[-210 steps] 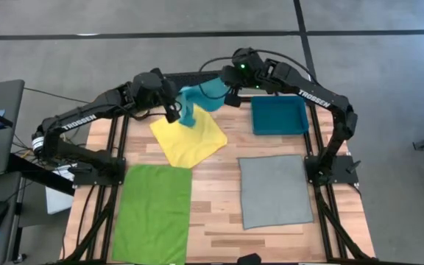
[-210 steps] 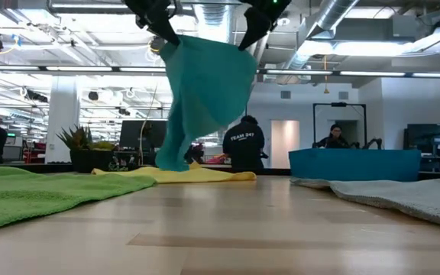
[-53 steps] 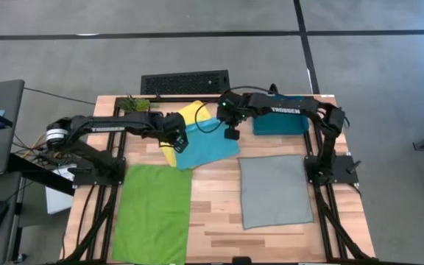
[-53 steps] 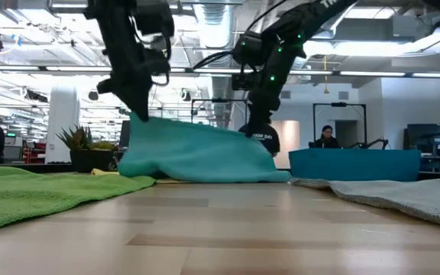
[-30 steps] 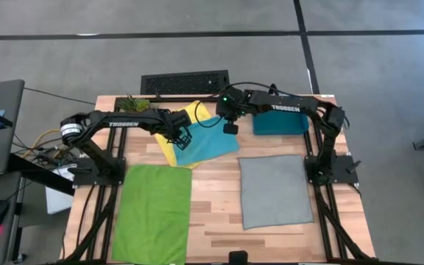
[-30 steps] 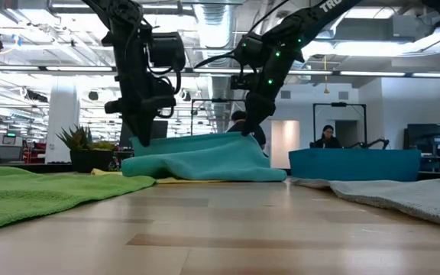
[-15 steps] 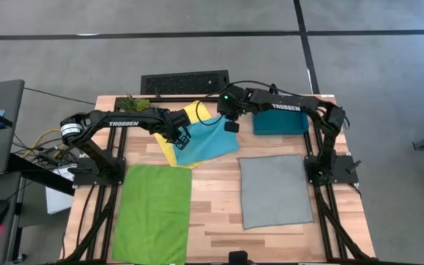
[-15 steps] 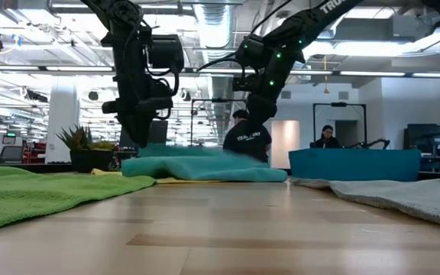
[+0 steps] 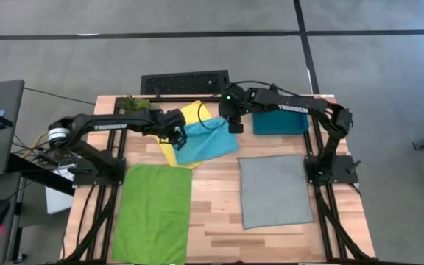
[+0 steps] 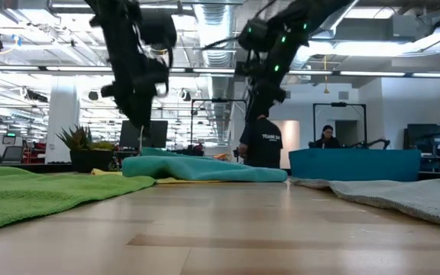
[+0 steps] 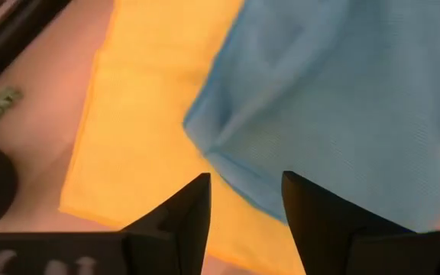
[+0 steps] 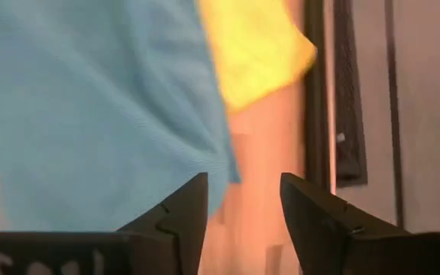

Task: Fold microfiber towels
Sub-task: Fold the blue microfiber cloth

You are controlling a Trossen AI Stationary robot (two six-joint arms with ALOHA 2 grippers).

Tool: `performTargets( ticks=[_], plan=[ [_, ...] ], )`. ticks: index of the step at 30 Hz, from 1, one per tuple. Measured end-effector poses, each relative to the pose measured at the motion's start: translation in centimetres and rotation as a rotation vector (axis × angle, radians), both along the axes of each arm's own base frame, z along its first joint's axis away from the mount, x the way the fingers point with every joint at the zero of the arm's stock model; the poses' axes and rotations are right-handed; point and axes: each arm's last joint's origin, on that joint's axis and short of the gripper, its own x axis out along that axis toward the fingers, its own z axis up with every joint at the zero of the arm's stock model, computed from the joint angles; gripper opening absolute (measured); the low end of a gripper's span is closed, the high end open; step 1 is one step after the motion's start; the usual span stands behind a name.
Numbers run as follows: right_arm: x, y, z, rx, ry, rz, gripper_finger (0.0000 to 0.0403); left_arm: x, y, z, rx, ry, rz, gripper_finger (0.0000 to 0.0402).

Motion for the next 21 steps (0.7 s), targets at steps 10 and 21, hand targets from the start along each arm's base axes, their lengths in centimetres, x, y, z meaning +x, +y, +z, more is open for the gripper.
performTargets(
  ticks=[10, 21],
  plan=[
    [-1.6, 5.1, 5.0, 0.039, -0.109, 0.139, 0.0164, -0.4, -10.0, 2.5, 0.083, -0.067, -0.361, 0.0155],
    [-3.4, 8.0, 8.1, 0.052, -0.184, 0.171, 0.0160, 1.0, -15.8, -1.3, 0.239, 0.036, -0.412, 0.0155]
  ],
)
